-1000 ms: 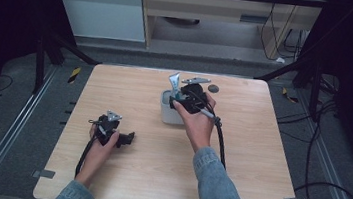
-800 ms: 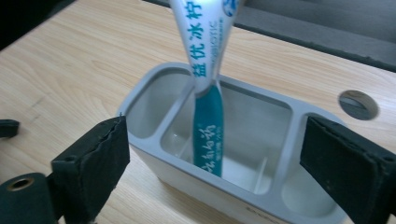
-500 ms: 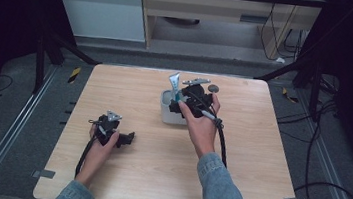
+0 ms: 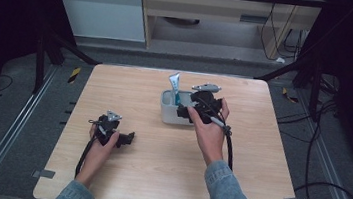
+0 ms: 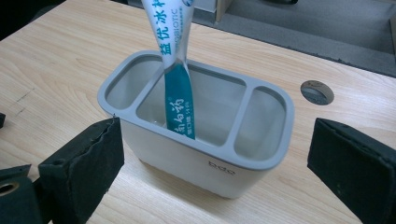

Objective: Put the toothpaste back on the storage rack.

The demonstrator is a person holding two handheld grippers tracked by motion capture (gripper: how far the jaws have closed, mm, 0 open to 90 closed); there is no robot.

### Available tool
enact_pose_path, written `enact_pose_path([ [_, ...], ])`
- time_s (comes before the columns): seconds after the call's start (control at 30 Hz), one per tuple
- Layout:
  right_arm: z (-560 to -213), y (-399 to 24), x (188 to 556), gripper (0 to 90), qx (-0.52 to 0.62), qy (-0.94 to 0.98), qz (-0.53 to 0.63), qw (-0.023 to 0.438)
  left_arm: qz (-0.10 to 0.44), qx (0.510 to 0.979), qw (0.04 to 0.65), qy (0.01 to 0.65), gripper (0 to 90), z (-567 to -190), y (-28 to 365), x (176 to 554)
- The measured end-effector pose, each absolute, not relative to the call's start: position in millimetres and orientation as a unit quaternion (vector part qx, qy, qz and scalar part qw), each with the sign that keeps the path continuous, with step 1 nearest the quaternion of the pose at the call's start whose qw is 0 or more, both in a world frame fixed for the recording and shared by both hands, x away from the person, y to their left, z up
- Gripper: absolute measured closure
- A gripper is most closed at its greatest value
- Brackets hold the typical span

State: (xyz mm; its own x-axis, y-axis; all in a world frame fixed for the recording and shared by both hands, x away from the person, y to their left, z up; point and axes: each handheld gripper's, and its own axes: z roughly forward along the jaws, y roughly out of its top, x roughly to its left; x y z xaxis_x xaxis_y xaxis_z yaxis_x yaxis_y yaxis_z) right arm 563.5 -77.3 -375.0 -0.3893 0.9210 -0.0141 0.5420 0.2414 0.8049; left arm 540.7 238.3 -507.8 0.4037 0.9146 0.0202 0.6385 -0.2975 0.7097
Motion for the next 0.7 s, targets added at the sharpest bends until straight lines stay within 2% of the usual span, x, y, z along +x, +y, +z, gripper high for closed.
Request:
enact_pose_path([
  [0.37,-375.5,-97.7,554.0,4.3,0.495,0.741,0.372,0.261,0.218,0.775,0.317,0.501,0.0,-507.8,238.3,540.6],
  [0.7,-374.4,-114.6,543.7,4.5,0.485,0.728,0.385,0.294,0.218,0.775,0.317,0.502,0.0,-507.8,238.1,540.5],
])
